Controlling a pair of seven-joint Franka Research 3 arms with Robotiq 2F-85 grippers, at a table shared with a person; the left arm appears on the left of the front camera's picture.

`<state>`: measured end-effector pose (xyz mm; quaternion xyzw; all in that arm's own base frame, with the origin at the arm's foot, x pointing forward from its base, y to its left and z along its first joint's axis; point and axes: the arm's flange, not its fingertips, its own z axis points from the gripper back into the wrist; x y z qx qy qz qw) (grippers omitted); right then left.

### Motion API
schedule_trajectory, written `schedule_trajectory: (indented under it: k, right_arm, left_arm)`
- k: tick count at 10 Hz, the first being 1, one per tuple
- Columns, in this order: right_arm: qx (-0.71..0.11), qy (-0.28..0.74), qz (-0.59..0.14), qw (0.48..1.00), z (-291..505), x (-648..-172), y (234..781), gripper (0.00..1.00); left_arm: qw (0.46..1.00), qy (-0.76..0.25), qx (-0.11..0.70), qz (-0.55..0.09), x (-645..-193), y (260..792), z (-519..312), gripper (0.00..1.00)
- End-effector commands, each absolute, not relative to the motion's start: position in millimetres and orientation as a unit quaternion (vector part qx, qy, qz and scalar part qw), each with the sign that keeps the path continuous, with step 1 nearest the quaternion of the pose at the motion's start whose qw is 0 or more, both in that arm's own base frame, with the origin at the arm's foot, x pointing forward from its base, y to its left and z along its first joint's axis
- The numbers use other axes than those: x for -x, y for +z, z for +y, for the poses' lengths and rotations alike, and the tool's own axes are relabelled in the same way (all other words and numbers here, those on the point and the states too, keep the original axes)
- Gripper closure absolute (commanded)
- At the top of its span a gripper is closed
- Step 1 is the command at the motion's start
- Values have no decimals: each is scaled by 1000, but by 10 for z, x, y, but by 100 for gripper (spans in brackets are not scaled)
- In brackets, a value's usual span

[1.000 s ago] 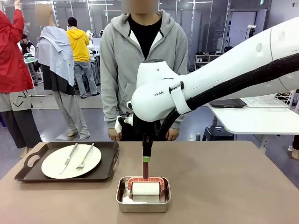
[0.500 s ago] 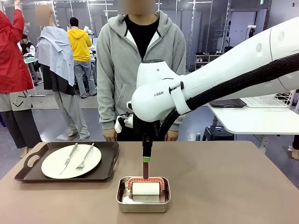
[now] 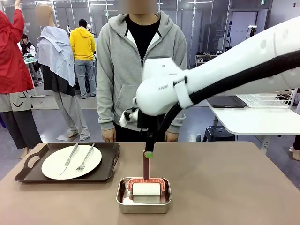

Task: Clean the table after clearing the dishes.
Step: When the right (or left) Handle tray is removed, use the right hand (or left hand) to clean the right (or left) side of the table with the Lint Roller.

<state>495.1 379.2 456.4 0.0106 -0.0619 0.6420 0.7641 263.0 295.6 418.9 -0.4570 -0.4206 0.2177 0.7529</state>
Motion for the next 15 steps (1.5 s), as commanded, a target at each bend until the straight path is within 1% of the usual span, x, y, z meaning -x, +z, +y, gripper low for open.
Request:
schedule_trajectory:
  k: [1, 2, 4, 5, 6, 7, 8, 9, 10, 11, 12, 13, 14, 15]
  right_arm:
    - [-107, 513, -69, 849, 3181, -5176, 4926, 0]
    - [-174, 445, -61, 876, 2729, -5255, 4999, 0]
    - [-287, 252, -107, 918, 1510, -5374, 5092, 0]
    - [-354, 160, -129, 913, 857, -5352, 5084, 0]
    - [-399, 103, -134, 901, 207, -5255, 5037, 0]
    - [-481, 45, -150, 862, -465, -5063, 5015, 0]
    - [-476, -21, -159, 865, -957, -4871, 4950, 0]
    - [-499, -70, -182, 844, -1387, -4654, 4842, 0]
    - [-543, -121, -209, 804, -1747, -4448, 4648, 0]
    - [-556, -183, -216, 781, -2047, -4235, 4354, 0]
    - [-574, -225, -220, 755, -2201, -4104, 4089, 0]
    - [-571, -258, -223, 747, -2261, -4018, 3887, 0]
    - [-585, -274, -221, 730, -2265, -4013, 3723, 0]
    - [-563, -236, -195, 768, -2471, -3939, 3956, 0]
  left_arm:
    - [747, 215, 463, -426, -2623, 4196, 2970, 0]
    - [747, 215, 463, -426, -2623, 4196, 2970, 0]
    - [747, 215, 463, -426, -2623, 4196, 2970, 0]
    - [747, 215, 463, -426, -2623, 4196, 2970, 0]
    - [747, 215, 463, -426, -2623, 4196, 2970, 0]
    - [747, 215, 463, -426, -2623, 4196, 2970, 0]
    - [747, 215, 463, -426, -2623, 4196, 2970, 0]
    - [747, 215, 463, -426, -2623, 4196, 2970, 0]
    - [747, 215, 463, -426, -2623, 4196, 2970, 0]
    - [747, 215, 463, -426, -2623, 4196, 2970, 0]
    - [747, 215, 463, -426, -2623, 4196, 2970, 0]
    - [747, 215, 463, -426, -2623, 4196, 2970, 0]
    - [747, 215, 463, -426, -2623, 4196, 2970, 0]
    - [747, 215, 463, -426, -2623, 4196, 2970, 0]
